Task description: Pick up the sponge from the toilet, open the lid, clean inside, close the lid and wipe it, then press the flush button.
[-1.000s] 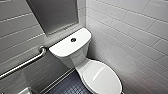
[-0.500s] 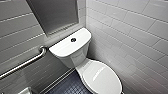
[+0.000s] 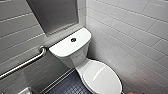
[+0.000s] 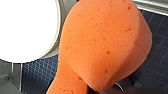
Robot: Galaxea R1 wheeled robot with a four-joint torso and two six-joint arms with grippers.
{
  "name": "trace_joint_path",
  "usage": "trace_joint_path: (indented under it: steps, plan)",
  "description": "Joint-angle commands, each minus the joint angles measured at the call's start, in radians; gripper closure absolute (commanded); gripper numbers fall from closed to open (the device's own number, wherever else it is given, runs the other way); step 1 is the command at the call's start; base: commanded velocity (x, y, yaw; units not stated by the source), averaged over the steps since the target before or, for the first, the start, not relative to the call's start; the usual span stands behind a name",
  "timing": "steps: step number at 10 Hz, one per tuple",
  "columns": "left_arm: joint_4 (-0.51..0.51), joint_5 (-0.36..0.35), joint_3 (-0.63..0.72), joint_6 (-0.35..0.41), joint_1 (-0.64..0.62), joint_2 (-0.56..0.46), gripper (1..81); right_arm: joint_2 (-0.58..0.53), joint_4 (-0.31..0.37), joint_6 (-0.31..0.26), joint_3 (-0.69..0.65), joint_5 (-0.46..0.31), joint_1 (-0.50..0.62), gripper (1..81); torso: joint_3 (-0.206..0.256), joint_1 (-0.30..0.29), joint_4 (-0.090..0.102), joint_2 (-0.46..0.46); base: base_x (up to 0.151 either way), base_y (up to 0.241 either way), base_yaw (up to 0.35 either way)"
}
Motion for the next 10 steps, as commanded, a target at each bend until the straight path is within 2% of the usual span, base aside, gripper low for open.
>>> trace_joint_path:
  steps: [1, 4, 5, 6, 7, 9, 10]
  plan:
    - [-0.001, 0.091, 0.016, 0.009, 0.024, -0.002, 1.0, -0.045, -0.014, 0.004, 0.116, -0.286, 0.234, 81.1, 0.0, 0.0, 0.0, 0.0, 0.0, 0.0, 0.0]
    - [-0.001, 0.091, 0.016, 0.009, 0.024, -0.002, 1.0, 0.075, -0.03, 0.03, 0.117, -0.421, 0.337, 81.1, 0.0, 0.0, 0.0, 0.0, 0.0, 0.0, 0.0]
    - [-0.002, 0.09, 0.016, 0.009, 0.024, -0.002, 1.0, 0.122, -0.063, 0.072, 0.12, -0.475, 0.367, 81.1, 0.0, 0.0, 0.0, 0.0, 0.0, 0.0, 0.0]
    - [-0.002, 0.091, 0.016, 0.009, 0.024, -0.002, 1.0, 0.178, -0.131, 0.137, 0.117, -0.522, 0.386, 81.1, 0.0, 0.0, 0.0, 0.0, 0.0, 0.0, 0.0]
    - [-0.002, 0.091, 0.016, 0.009, 0.024, -0.002, 1.0, 0.214, -0.164, 0.164, 0.11, -0.541, 0.394, 81.1, 0.0, 0.0, 0.0, 0.0, 0.0, 0.0, 0.0]
    - [-0.001, 0.091, 0.016, 0.009, 0.024, 0.001, 1.0, 0.303, -0.169, 0.172, 0.074, -0.55, 0.421, 81.1, 0.0, 0.0, 0.0, 0.0, 0.0, 0.0, 0.0]
    - [-0.002, 0.091, 0.016, 0.009, 0.022, 0.001, 1.0, 0.358, -0.168, 0.174, 0.053, -0.579, 0.444, 81.1, 0.0, 0.0, 0.0, 0.0, 0.0, 0.0, 0.0]
